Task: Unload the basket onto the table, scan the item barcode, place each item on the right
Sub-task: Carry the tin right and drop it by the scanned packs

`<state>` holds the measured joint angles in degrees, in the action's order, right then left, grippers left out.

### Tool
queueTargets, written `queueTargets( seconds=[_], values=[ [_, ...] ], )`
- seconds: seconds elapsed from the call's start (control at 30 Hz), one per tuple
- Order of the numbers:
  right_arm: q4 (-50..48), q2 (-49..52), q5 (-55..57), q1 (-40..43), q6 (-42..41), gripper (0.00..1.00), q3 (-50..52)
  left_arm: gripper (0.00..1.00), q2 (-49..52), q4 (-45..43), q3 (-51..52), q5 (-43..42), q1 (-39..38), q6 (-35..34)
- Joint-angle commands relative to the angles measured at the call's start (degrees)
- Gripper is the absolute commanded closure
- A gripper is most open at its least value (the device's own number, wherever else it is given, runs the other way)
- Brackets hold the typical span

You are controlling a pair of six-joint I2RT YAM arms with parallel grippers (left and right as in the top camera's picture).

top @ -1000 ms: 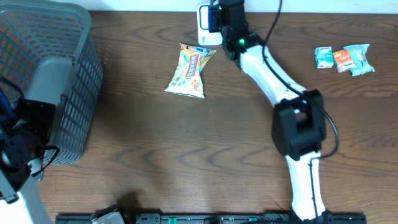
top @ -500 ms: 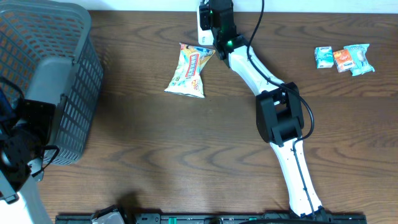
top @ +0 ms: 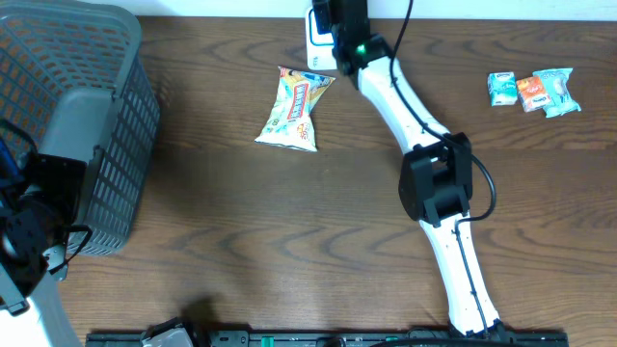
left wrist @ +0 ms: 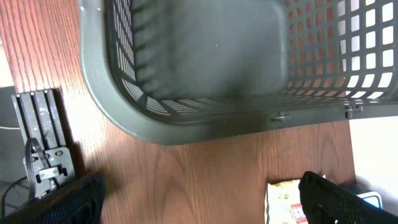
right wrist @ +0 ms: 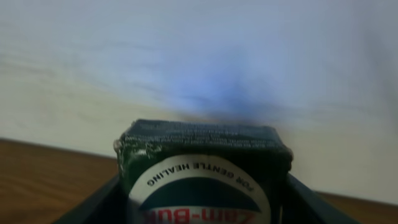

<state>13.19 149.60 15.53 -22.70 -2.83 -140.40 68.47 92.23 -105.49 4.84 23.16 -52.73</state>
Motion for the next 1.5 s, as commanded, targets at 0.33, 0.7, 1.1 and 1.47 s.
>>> queueTargets(
  seconds=[0.33, 0.7, 1.1, 1.47],
  values=[
    [36.1, -9.1, 1.5, 14.9, -0.9, 0.41, -6.4, 0.02, 0.0, 2.7, -0.4, 0.5, 0.3, -0.3],
    [52.7, -9.0, 1.5, 31.7, -1.0, 0.41, -5.2, 0.02, 0.0, 2.7, -0.4, 0.5, 0.3, -0.3],
    [53.1, -9.0, -6.3, 38.4, -4.9, 0.01, -0.7, 0.03, 0.0, 2.7, -0.4, 0.5, 0.3, -0.3],
    [54.7, -9.2, -30.8, 31.9, -4.8, 0.01, -0.2, 0.02, 0.0, 2.7, -0.4, 0.5, 0.3, -0.3]
  ],
)
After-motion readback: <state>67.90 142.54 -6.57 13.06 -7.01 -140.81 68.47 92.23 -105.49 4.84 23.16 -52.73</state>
